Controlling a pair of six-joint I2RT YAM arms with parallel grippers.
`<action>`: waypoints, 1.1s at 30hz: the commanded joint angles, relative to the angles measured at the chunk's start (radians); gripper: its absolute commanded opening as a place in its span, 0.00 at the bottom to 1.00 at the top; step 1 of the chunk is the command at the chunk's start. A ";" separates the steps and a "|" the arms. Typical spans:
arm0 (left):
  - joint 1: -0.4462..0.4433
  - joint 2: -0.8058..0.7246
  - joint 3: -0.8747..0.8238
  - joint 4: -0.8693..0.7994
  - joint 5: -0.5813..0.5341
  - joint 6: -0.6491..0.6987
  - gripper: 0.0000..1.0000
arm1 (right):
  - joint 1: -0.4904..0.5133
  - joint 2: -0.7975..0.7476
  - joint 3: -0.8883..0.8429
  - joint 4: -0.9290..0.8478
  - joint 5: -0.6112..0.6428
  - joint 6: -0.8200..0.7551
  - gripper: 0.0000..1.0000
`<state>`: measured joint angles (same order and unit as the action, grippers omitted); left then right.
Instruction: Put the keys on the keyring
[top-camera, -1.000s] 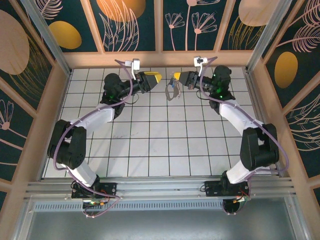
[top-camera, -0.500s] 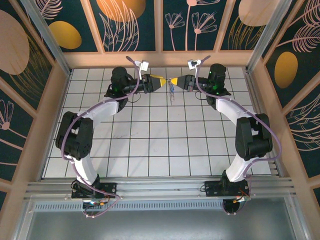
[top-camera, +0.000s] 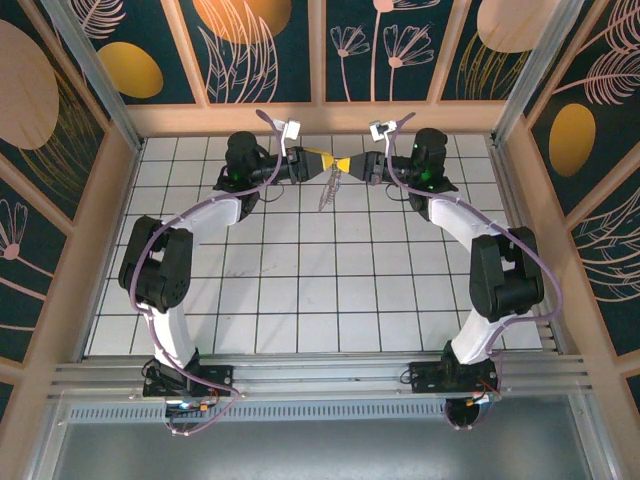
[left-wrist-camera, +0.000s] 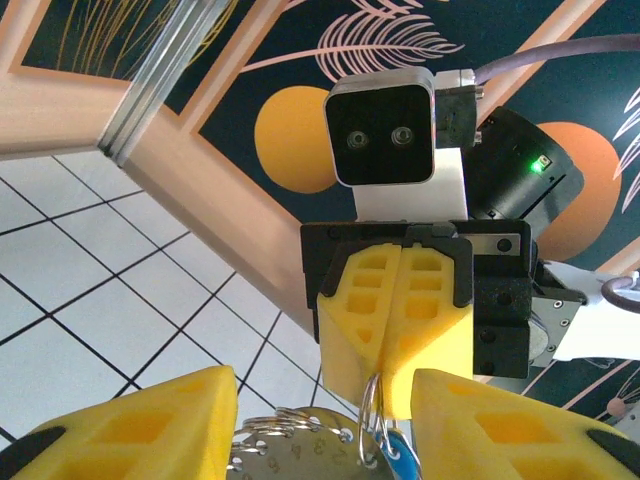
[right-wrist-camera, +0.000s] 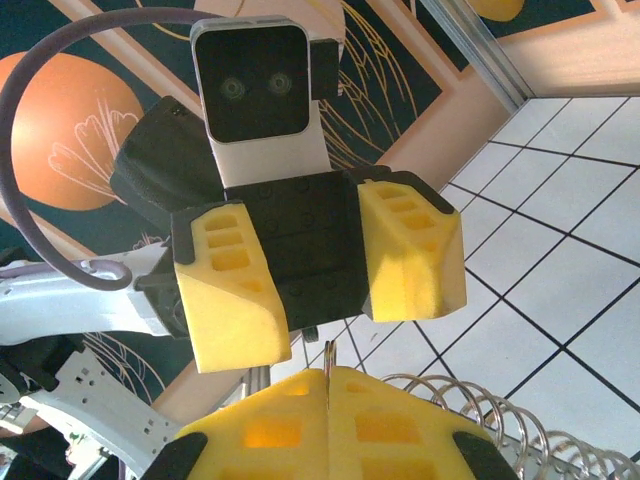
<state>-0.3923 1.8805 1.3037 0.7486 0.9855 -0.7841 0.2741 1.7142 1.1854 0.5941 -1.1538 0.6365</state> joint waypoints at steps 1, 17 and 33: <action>0.006 0.019 0.019 0.098 0.032 -0.056 0.44 | 0.008 -0.011 0.032 0.035 -0.024 -0.014 0.00; 0.006 0.025 -0.027 0.169 0.053 -0.100 0.40 | 0.009 -0.008 0.037 0.033 -0.014 -0.015 0.00; -0.010 0.042 -0.024 0.190 0.073 -0.111 0.27 | 0.010 0.000 0.037 0.026 -0.004 -0.023 0.00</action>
<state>-0.3946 1.9144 1.2846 0.8860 1.0389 -0.8890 0.2768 1.7142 1.1854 0.5938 -1.1522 0.6334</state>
